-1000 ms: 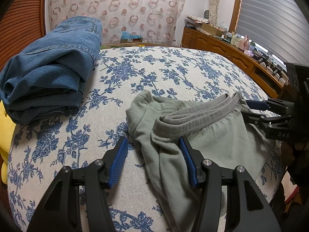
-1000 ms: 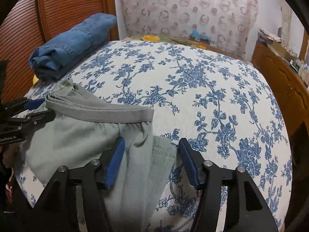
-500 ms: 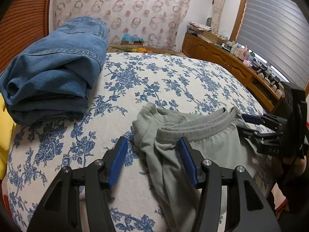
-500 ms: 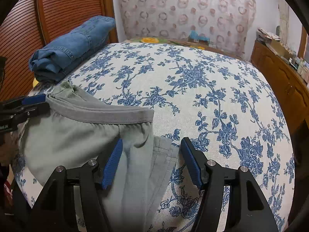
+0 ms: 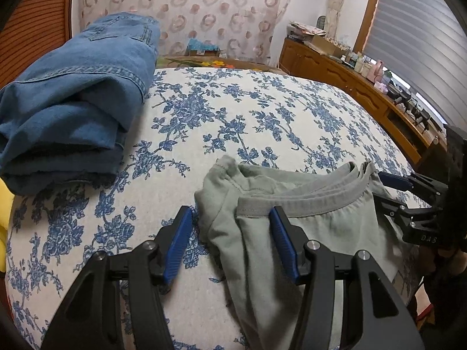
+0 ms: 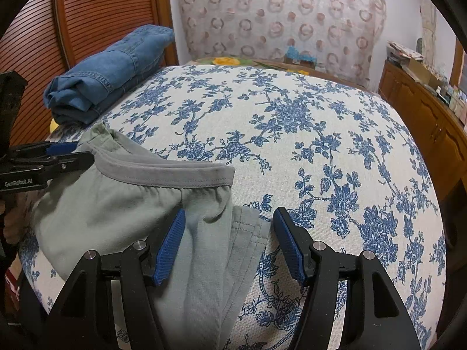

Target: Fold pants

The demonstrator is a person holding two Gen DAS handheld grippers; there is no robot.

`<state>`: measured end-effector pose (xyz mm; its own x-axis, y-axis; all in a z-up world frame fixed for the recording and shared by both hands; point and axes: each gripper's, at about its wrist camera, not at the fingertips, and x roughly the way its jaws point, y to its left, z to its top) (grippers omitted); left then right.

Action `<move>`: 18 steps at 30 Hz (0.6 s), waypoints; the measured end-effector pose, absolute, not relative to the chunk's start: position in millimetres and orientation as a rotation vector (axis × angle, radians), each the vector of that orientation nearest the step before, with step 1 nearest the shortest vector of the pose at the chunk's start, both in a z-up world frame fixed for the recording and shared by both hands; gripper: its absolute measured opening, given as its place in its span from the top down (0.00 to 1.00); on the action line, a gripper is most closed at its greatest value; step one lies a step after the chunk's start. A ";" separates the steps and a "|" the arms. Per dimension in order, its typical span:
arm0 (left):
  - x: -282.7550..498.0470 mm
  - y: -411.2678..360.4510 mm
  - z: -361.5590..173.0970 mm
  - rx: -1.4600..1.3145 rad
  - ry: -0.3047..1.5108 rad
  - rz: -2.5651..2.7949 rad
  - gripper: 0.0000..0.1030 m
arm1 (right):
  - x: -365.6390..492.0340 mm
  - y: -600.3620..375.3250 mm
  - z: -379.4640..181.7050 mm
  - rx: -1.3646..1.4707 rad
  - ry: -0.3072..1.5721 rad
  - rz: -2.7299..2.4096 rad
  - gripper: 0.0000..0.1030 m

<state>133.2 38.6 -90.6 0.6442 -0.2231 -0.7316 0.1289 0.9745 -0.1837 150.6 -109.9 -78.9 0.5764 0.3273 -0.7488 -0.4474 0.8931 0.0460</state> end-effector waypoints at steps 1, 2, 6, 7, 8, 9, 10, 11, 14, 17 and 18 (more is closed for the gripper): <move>133.5 37.3 -90.6 -0.117 0.846 -0.202 0.51 | 150.8 -110.0 -78.9 -0.154 0.842 0.455 0.38; 133.9 36.6 -90.5 -0.121 0.846 -0.216 0.56 | 150.6 -110.0 -78.9 -0.154 0.842 0.455 0.38; 133.8 32.0 -89.1 -0.124 0.845 -0.259 0.75 | 150.7 -109.9 -78.8 -0.154 0.842 0.456 0.38; 133.1 31.1 -88.7 -0.120 0.841 -0.264 0.77 | 150.9 -110.1 -78.8 -0.154 0.842 0.456 0.38; 133.0 30.1 -88.4 -0.118 0.838 -0.264 0.77 | 150.6 -110.1 -78.9 -0.154 0.842 0.456 0.38; 132.8 30.7 -89.1 -0.120 0.836 -0.266 0.77 | 150.6 -110.2 -78.9 -0.153 0.842 0.456 0.38; 132.8 31.7 -89.6 -0.127 0.834 -0.269 0.77 | 150.8 -110.3 -78.8 -0.153 0.842 0.456 0.38; 132.7 32.6 -90.0 -0.135 0.832 -0.271 0.77 | 150.6 -110.3 -78.8 -0.153 0.842 0.456 0.38; 132.5 32.9 -90.7 -0.140 0.828 -0.271 0.77 | 150.6 -110.4 -78.8 -0.154 0.842 0.456 0.38; 131.0 30.4 -91.0 -0.124 0.820 -0.263 0.76 | 150.8 -110.6 -78.8 -0.153 0.842 0.456 0.38; 130.6 30.2 -91.2 -0.121 0.818 -0.261 0.76 | 150.8 -110.6 -78.8 -0.152 0.841 0.459 0.38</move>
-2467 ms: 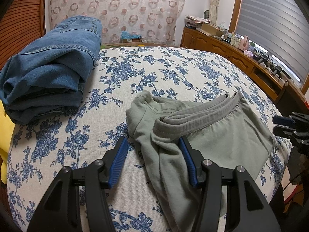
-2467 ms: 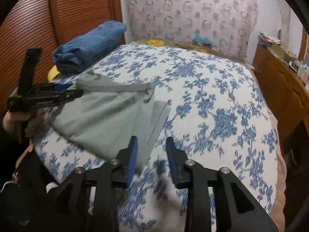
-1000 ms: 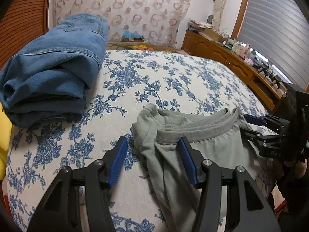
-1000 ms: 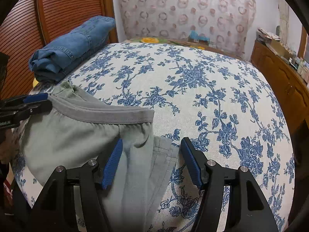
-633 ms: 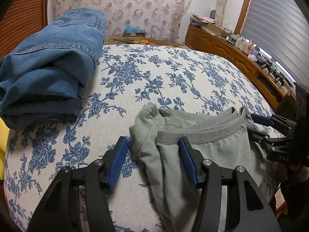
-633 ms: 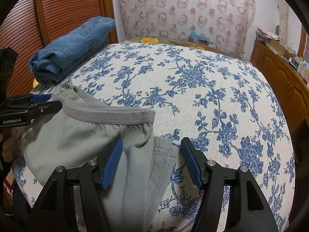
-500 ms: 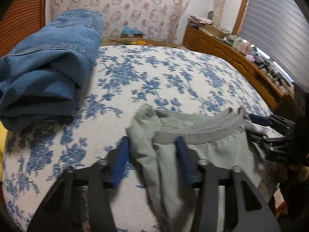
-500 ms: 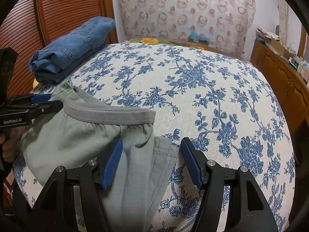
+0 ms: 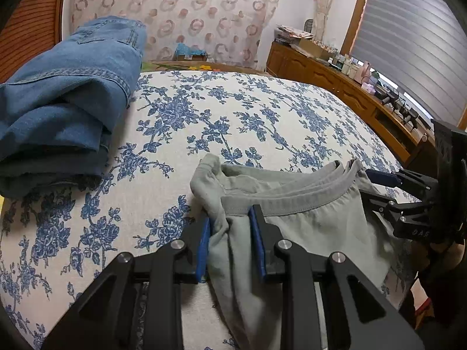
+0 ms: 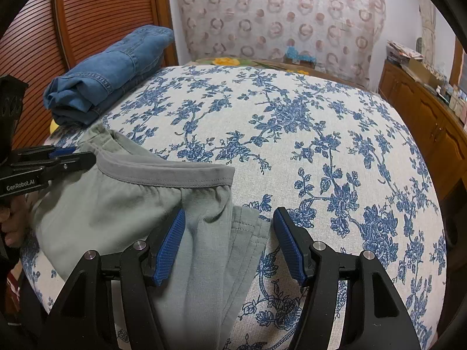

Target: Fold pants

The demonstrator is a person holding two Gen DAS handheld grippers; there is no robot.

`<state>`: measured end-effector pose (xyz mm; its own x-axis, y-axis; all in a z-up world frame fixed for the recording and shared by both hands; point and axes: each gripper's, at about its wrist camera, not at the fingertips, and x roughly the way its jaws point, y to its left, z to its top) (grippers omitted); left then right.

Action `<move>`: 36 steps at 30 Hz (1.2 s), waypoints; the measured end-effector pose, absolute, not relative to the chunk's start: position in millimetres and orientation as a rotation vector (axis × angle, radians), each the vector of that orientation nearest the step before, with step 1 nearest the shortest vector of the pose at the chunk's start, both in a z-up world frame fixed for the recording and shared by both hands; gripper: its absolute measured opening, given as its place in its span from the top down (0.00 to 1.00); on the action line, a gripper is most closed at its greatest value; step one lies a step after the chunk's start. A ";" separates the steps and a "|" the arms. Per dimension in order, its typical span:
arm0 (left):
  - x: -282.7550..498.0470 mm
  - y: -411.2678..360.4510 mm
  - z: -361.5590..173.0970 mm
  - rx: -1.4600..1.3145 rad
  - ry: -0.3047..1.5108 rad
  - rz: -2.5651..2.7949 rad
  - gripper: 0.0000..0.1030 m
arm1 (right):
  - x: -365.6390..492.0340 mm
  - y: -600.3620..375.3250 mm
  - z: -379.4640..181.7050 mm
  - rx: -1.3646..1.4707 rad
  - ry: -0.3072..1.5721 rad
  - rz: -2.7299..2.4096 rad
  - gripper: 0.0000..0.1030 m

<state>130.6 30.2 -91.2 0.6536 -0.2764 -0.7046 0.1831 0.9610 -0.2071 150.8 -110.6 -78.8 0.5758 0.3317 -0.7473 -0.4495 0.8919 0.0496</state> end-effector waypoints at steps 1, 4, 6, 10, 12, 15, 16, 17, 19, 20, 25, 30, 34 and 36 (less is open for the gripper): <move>129.9 30.5 -91.6 -0.123 0.817 -0.261 0.76 | 150.7 -110.5 -79.0 -0.153 0.840 0.459 0.38; 129.7 29.7 -91.8 -0.130 0.817 -0.263 0.75 | 149.1 -109.7 -78.9 -0.154 0.833 0.469 0.44; 130.0 30.2 -92.1 -0.128 0.816 -0.261 0.75 | 148.1 -109.0 -79.1 -0.152 0.831 0.487 0.50; 130.1 30.7 -92.4 -0.125 0.814 -0.256 0.74 | 148.4 -108.1 -79.5 -0.141 0.832 0.511 0.59; 130.1 30.5 -92.5 -0.122 0.814 -0.255 0.74 | 147.7 -108.3 -79.7 -0.132 0.833 0.525 0.66; 130.3 31.0 -92.5 -0.121 0.814 -0.256 0.75 | 148.1 -108.7 -79.5 -0.118 0.838 0.542 0.76; 130.2 31.2 -92.2 -0.119 0.812 -0.256 0.77 | 149.2 -108.9 -79.4 -0.107 0.844 0.546 0.80; 129.8 31.2 -91.8 -0.117 0.808 -0.254 0.79 | 149.2 -109.7 -79.3 -0.103 0.847 0.551 0.81; 127.2 29.9 -89.9 -0.106 0.796 -0.258 0.85 | 149.9 -110.5 -78.7 -0.087 0.857 0.560 0.87; 126.1 29.4 -88.7 -0.106 0.791 -0.258 0.86 | 149.5 -111.1 -78.3 -0.085 0.858 0.561 0.88; 115.8 32.4 -77.1 -0.141 0.744 -0.271 0.89 | 141.0 -110.3 -70.3 -0.085 0.822 0.558 0.91; 102.7 30.0 -58.3 -0.143 0.686 -0.282 0.89 | 130.5 -110.8 -53.3 -0.079 0.773 0.567 0.91; 95.9 30.0 -42.9 -0.146 0.641 -0.285 0.89 | 121.1 -110.4 -36.2 -0.082 0.725 0.576 0.91; 92.8 30.8 -34.0 -0.151 0.613 -0.279 0.89 | 116.6 -110.4 -27.0 -0.084 0.695 0.578 0.91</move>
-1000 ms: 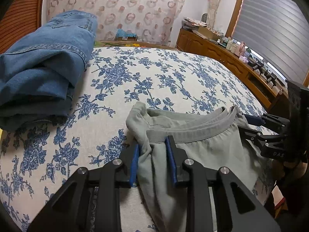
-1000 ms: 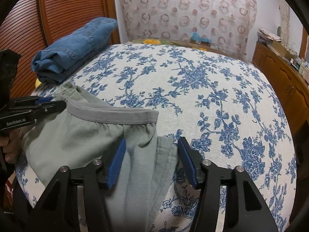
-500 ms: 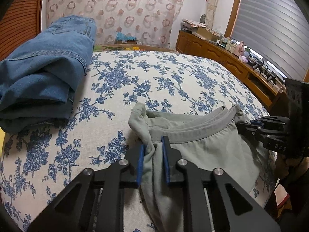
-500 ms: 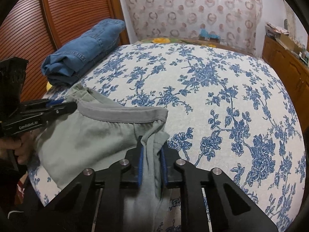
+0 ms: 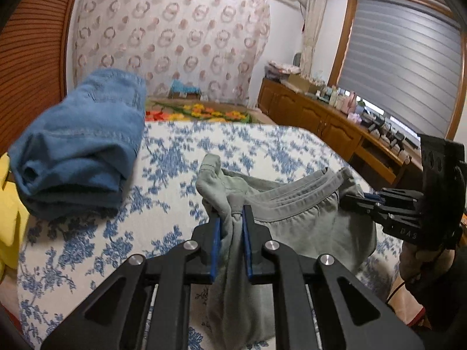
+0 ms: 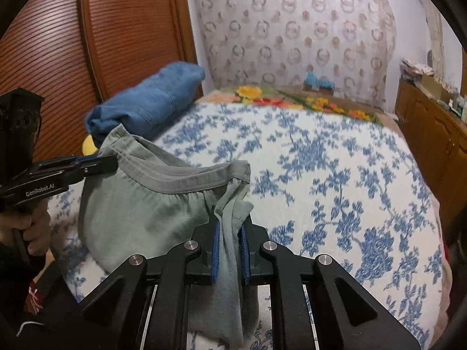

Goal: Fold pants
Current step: 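Lift the folded grey-green pants with both grippers and carry them toward the jeans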

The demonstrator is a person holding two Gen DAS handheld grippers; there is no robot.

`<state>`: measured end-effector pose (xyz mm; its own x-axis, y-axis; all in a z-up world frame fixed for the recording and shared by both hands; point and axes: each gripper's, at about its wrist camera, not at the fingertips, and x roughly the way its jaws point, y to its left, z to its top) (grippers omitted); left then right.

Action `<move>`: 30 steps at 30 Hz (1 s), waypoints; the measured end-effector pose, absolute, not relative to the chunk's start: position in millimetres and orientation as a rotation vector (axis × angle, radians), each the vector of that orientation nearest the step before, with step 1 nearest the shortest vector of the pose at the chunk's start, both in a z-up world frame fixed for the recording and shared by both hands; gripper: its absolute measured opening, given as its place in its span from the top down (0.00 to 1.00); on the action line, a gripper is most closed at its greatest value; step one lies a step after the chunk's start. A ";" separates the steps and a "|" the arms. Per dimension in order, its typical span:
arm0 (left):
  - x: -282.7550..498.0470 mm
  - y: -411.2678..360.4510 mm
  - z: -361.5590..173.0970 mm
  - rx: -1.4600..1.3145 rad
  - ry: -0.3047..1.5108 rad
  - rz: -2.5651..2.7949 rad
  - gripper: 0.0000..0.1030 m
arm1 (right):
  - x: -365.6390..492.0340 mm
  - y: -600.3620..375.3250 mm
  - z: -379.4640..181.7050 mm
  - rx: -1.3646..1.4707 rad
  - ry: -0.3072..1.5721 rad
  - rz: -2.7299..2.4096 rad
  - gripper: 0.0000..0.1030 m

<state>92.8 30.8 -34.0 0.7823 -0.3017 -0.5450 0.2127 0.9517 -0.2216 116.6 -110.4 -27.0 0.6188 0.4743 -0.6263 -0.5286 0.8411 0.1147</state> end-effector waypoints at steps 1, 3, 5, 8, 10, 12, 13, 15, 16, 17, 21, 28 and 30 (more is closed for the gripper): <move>91.4 31.2 -30.6 -0.154 0.603 -0.279 0.89 | 114.1 -110.4 -22.5 -0.087 0.682 0.579 0.91; 87.1 31.2 -21.9 -0.153 0.580 -0.284 0.89 | 110.2 -110.6 -15.2 -0.094 0.659 0.578 0.91; 83.5 31.4 -14.0 -0.145 0.558 -0.283 0.89 | 105.1 -111.1 -6.2 -0.093 0.630 0.580 0.91; 79.1 32.1 -1.6 -0.137 0.526 -0.284 0.89 | 100.1 -111.2 6.7 -0.089 0.594 0.587 0.91; 75.5 31.7 7.6 -0.126 0.503 -0.282 0.89 | 97.8 -111.2 14.3 -0.089 0.576 0.590 0.91; 71.9 31.6 13.6 -0.121 0.486 -0.282 0.89 | 97.2 -110.8 21.3 -0.087 0.558 0.596 0.91; 69.8 32.0 17.5 -0.118 0.474 -0.282 0.89 | 96.0 -110.5 24.8 -0.086 0.550 0.599 0.91; 67.3 33.3 23.4 -0.114 0.461 -0.280 0.89 | 93.9 -110.7 32.2 -0.085 0.532 0.604 0.91; 66.4 33.7 26.9 -0.112 0.453 -0.280 0.89 | 92.6 -110.4 36.7 -0.086 0.522 0.607 0.91; 65.3 33.1 28.5 -0.110 0.448 -0.279 0.89 | 92.0 -110.7 39.4 -0.087 0.516 0.608 0.91; 64.3 34.1 33.6 -0.101 0.433 -0.279 0.89 | 89.8 -109.6 50.0 -0.096 0.491 0.615 0.91; 65.3 35.3 33.2 -0.105 0.438 -0.276 0.89 | 97.2 -103.7 52.7 -0.117 0.484 0.626 0.91; 67.3 35.7 32.5 -0.109 0.443 -0.273 0.89 | 101.3 -101.6 50.4 -0.123 0.487 0.631 0.91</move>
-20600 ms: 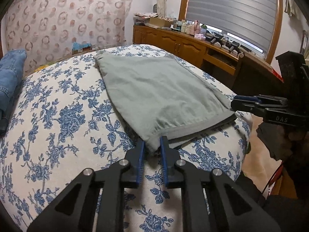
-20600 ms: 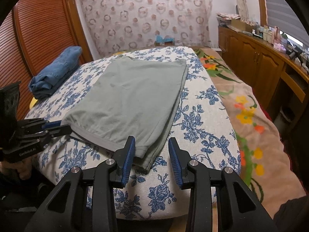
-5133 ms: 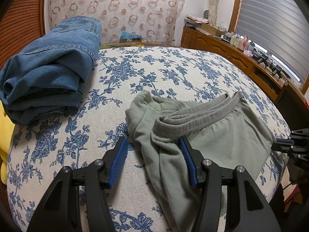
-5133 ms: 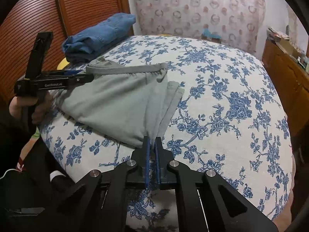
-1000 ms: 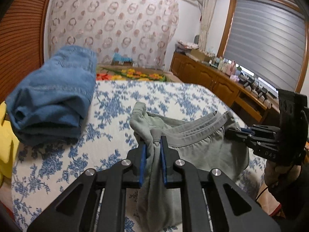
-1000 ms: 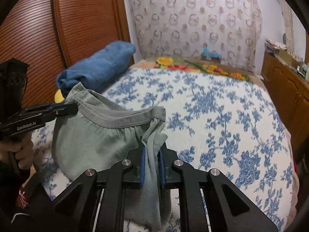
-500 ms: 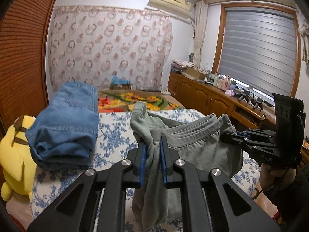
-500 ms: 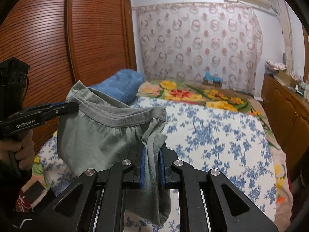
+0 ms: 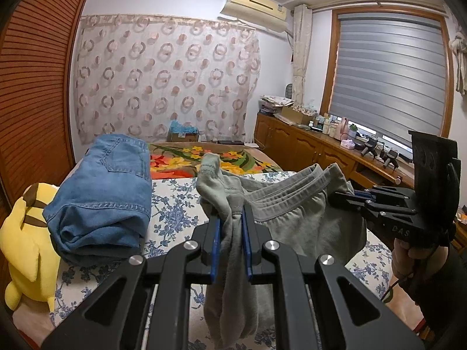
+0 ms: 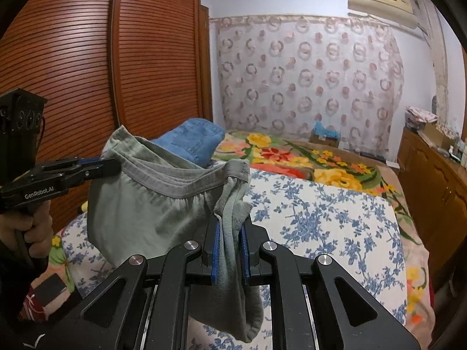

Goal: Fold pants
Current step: 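Lift the folded grey-green pants with both grippers and carry them toward the jeans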

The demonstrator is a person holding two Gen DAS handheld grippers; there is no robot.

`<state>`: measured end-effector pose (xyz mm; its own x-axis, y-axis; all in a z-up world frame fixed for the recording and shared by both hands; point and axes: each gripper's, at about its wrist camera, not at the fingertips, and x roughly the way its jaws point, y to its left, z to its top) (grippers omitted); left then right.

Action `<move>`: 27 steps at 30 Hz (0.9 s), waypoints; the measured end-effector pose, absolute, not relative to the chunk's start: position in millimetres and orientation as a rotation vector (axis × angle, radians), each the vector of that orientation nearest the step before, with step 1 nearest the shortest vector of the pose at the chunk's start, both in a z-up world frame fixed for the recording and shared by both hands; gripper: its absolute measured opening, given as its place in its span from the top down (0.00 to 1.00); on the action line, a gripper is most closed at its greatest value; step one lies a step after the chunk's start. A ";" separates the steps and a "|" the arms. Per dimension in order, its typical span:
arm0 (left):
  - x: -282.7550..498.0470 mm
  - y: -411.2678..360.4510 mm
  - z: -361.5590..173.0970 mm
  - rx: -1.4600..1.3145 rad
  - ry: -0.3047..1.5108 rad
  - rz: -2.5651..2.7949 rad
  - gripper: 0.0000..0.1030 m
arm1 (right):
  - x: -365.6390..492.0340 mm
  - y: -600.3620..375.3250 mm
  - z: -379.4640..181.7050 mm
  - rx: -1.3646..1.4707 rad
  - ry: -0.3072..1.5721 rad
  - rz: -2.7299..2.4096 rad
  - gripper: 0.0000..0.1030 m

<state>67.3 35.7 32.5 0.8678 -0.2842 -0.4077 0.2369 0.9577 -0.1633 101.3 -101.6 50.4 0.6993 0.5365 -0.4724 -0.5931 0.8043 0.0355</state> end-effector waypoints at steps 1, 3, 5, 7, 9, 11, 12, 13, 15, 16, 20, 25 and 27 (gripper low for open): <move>69.1 36.3 32.4 -0.111 0.446 -0.271 0.89 | 104.0 -99.9 49.3 -0.127 0.489 0.632 0.91; 71.9 36.9 30.0 -0.114 0.450 -0.268 0.89 | 108.6 -98.3 47.8 -0.129 0.492 0.636 0.91; 76.3 39.5 29.0 -0.118 0.454 -0.264 0.89 | 114.6 -94.8 46.3 -0.133 0.498 0.641 0.91; 79.2 42.0 27.9 -0.119 0.457 -0.257 0.89 | 119.9 -91.4 45.1 -0.137 0.504 0.648 0.91; 84.1 45.9 28.3 -0.121 0.458 -0.249 0.89 | 126.1 -87.0 44.7 -0.144 0.509 0.654 0.91; 88.8 50.2 28.3 -0.124 0.458 -0.241 0.89 | 132.2 -82.7 44.7 -0.151 0.510 0.662 0.91; 91.7 52.6 28.9 -0.126 0.459 -0.237 0.89 | 135.1 -80.8 45.4 -0.155 0.512 0.665 0.91; 93.2 55.0 28.3 -0.128 0.459 -0.235 0.89 | 139.7 -77.9 45.7 -0.158 0.515 0.669 0.91; 96.9 60.2 27.6 -0.135 0.457 -0.226 0.89 | 147.4 -73.1 46.6 -0.164 0.519 0.677 0.91; 99.9 63.7 28.5 -0.141 0.457 -0.223 0.89 | 150.7 -70.9 46.8 -0.168 0.520 0.680 0.91; 109.2 73.3 29.7 -0.146 0.455 -0.205 0.89 | 165.8 -57.5 50.4 -0.188 0.521 0.697 0.91; 122.9 86.5 29.8 -0.148 0.452 -0.184 0.89 | 185.3 -44.9 55.3 -0.201 0.517 0.720 0.91; 130.7 94.4 30.6 -0.153 0.451 -0.172 0.89 | 195.1 -37.6 56.9 -0.209 0.520 0.727 0.91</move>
